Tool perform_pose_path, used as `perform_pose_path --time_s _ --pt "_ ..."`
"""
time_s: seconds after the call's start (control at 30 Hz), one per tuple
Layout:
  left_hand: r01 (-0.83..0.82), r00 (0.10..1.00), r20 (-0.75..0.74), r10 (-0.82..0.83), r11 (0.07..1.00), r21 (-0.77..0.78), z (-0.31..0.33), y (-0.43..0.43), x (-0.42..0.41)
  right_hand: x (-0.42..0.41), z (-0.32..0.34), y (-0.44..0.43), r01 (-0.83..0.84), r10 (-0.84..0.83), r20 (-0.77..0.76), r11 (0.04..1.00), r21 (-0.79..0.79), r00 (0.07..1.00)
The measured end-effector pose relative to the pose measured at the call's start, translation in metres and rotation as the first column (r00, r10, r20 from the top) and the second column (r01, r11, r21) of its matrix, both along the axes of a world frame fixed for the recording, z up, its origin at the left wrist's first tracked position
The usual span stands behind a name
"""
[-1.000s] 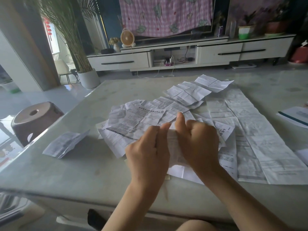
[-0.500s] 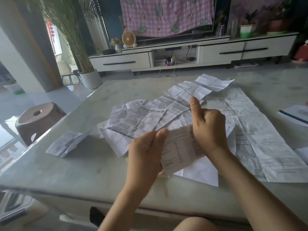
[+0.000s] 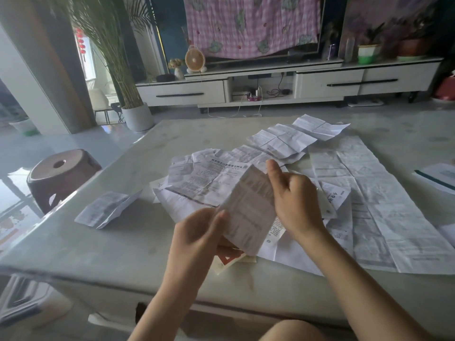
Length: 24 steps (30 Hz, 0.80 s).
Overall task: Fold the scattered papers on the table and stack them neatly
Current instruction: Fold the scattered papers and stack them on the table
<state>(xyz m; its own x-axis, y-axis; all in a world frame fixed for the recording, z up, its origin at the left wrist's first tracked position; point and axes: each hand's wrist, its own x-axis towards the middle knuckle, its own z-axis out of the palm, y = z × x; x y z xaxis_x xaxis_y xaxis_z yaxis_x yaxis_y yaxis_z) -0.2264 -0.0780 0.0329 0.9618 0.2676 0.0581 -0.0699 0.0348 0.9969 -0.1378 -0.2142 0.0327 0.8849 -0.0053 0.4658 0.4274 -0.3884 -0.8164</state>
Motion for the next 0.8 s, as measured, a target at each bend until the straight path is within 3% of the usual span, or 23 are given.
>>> perform_pose_path --time_s 0.1,0.2,0.4,0.5,0.8 --pt "0.299 0.932 -0.172 -0.320 0.944 -0.136 0.000 0.007 -0.002 0.001 0.007 -0.004 -0.264 0.254 -0.087 0.957 -0.121 0.963" --pt "0.401 0.855 -0.203 -0.478 0.856 -0.327 -0.001 0.005 -0.004 -0.011 0.007 0.005 -0.386 0.377 -0.119 0.921 -0.060 0.919" --pt "0.286 0.932 -0.081 -0.354 0.854 -0.434 0.000 -0.003 -0.003 -0.014 0.023 -0.006 -0.438 0.524 -0.291 0.843 0.312 0.801" --pt "0.268 0.951 -0.037 -0.307 0.878 -0.397 0.000 -0.005 0.000 -0.016 0.020 -0.008 -0.482 0.563 -0.283 0.820 0.309 0.776" --pt "0.169 0.983 -0.021 -0.183 0.941 -0.294 -0.006 -0.015 0.002 -0.023 0.017 -0.001 -0.376 0.468 -0.251 0.862 0.340 0.847"
